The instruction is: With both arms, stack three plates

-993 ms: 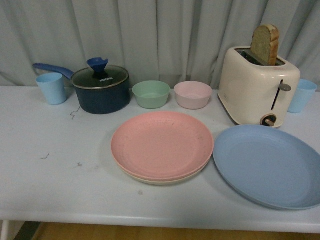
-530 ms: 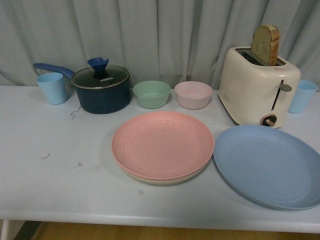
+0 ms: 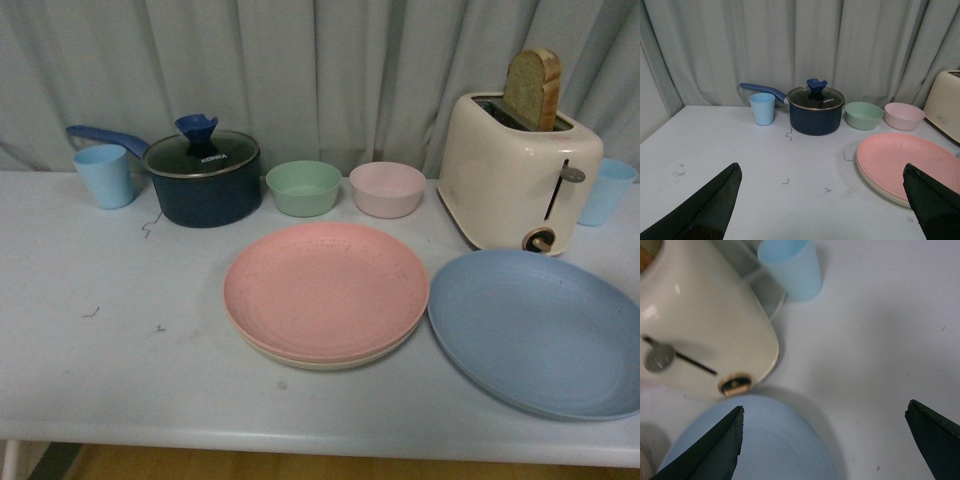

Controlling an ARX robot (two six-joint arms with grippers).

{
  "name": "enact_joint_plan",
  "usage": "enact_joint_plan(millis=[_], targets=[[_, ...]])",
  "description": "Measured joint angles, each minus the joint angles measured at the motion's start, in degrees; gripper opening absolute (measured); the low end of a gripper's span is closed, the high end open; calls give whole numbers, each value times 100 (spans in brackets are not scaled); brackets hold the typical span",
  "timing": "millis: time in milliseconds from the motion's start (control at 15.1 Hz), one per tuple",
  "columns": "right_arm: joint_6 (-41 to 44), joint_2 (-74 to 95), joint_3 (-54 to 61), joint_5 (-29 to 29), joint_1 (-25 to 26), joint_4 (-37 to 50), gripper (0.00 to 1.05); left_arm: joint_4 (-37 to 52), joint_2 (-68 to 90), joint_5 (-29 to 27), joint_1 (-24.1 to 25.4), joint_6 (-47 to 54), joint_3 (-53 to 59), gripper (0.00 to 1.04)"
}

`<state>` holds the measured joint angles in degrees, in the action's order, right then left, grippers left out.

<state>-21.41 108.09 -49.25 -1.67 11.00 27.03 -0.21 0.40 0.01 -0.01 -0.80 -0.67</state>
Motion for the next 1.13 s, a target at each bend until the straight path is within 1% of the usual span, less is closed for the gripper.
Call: enact_joint_plan(millis=[132,331,397,596,728,795,1126], targets=[[164,420,-249,282,-295,-509,98,2,0,-2,0,0,0,98],[492,898,-619,667,-549,-1283,98,2,0,0,0,2,0,98],[518,968,-734,706,-592,-1523,98,2,0,-2,0,2,0,98],[522,1185,-887,634,-726,-1884,98,2,0,0,0,2,0,98],[431,1266,-887,369,-774,-1967,98,0,0,0,0,2,0,98],[372,1290,-887,286,-772,-1971,91,0,0,-2,0,0,0,98],[299,1344,-863,293,-748,-1858,37,0,0,0,0,2,0,98]])
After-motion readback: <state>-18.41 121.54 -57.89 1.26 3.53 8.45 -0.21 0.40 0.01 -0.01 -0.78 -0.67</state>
